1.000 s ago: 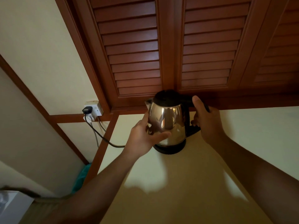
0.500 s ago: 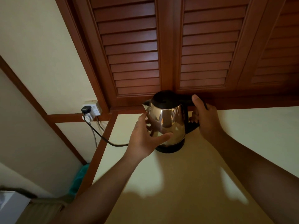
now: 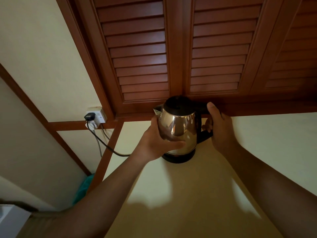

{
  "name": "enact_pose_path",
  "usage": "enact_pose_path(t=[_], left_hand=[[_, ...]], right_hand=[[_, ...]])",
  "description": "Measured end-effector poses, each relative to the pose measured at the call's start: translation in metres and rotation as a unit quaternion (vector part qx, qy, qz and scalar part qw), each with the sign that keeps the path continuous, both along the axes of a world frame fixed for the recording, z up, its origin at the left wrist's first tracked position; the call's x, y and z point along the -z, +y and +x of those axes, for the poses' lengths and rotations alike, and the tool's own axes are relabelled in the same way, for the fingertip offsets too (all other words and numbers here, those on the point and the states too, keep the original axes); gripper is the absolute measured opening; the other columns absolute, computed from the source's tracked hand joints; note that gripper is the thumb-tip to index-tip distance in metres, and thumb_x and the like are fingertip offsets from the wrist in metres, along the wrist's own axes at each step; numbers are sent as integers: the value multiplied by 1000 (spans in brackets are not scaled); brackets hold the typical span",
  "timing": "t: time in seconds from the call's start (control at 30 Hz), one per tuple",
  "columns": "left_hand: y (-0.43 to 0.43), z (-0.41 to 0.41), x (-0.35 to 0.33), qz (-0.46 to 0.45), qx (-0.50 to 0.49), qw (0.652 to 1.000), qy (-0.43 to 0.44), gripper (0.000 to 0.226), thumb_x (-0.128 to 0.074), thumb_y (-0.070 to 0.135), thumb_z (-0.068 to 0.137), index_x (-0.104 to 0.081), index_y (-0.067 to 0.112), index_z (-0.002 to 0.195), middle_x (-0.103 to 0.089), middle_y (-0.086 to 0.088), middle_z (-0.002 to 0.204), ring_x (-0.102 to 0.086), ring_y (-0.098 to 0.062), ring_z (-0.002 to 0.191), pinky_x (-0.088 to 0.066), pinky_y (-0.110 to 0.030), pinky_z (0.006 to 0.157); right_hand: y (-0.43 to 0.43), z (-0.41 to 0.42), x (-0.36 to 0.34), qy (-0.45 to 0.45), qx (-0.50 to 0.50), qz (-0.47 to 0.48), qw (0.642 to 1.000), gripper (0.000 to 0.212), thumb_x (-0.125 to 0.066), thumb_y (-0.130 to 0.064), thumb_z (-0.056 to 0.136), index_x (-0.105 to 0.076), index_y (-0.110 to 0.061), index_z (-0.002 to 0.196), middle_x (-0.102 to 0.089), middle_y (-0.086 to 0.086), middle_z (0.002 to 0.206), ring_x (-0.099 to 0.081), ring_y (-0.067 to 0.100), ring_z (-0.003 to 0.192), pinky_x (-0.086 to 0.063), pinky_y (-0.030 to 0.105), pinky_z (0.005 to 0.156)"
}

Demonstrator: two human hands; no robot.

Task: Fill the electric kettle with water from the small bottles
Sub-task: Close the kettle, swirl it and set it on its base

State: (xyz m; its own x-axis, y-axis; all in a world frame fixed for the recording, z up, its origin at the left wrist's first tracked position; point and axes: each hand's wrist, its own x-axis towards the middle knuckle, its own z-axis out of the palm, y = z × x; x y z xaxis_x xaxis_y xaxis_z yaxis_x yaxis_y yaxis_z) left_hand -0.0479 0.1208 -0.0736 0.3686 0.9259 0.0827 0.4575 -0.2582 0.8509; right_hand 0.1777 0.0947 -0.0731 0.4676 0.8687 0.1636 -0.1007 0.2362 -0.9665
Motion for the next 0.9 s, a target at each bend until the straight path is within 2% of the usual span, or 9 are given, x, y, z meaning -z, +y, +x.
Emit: enact_pose_path(t=[0.13,0.23,0.33,0.47,0.53,0.63,0.77,0.9], left_hand=[[0,4,-5,21,11,1000,13,108,-99,50,62,-34,34,146,-61,19,124,-64,-3,108,-52,-12,73],[-1,5,-2,38,10,999,7,102,-100,49,62,-38,36,142,-61,20,122,-65,-3,107,-55,-15,75],[-3,3,6,39,7,999,-15,101,-101,47,60,-40,39,140,-62,21,126,-66,1,111,-61,-22,84],[-3,-1,9,27,4,999,-23,91,-101,39,65,-46,27,137,-63,21,122,-64,11,106,-52,-6,75],[-3,-4,10,12,5,999,-32,92,-101,37,66,-45,28,138,-63,22,124,-64,11,108,-53,-7,76],[-2,-5,13,-1,7,999,-45,101,-101,40,65,-36,39,142,-62,21,132,-65,1,117,-58,-15,86],[-4,-4,13,-1,12,999,-47,101,-101,36,66,-35,39,142,-61,19,134,-65,0,118,-56,-12,85],[-1,-8,12,-13,27,999,-21,100,-101,33,68,-33,39,141,-61,23,126,-65,7,108,-54,-8,78]], right_hand=[[-2,6,10,28,-3,-13,1000,64,-73,-78,64,-49,-19,52,-42,2,48,-45,18,46,-41,42,66],[-4,7,12,32,-2,-11,999,71,-72,-83,57,-46,-18,50,-41,3,48,-44,19,48,-42,38,62],[-5,4,8,2,-4,0,1000,64,-69,-73,71,-46,-17,51,-39,5,49,-43,20,50,-42,38,62],[-4,-1,-2,-26,-9,13,1000,45,-65,-60,80,-52,-27,52,-41,-2,48,-43,16,46,-40,40,62],[-3,-3,-6,-39,-14,16,999,43,-66,-58,80,-54,-30,51,-42,-4,46,-43,14,44,-39,40,62],[-4,-5,-9,-58,-13,9,998,43,-67,-60,78,-55,-29,50,-43,-5,46,-43,15,45,-39,39,62],[-9,-8,-11,-81,12,5,997,44,-66,-59,82,-54,-28,53,-44,-4,49,-46,18,48,-42,39,61],[-20,-16,-7,-98,47,-16,994,41,-64,-61,84,-59,-31,58,-50,-5,54,-51,17,56,-45,36,60]])
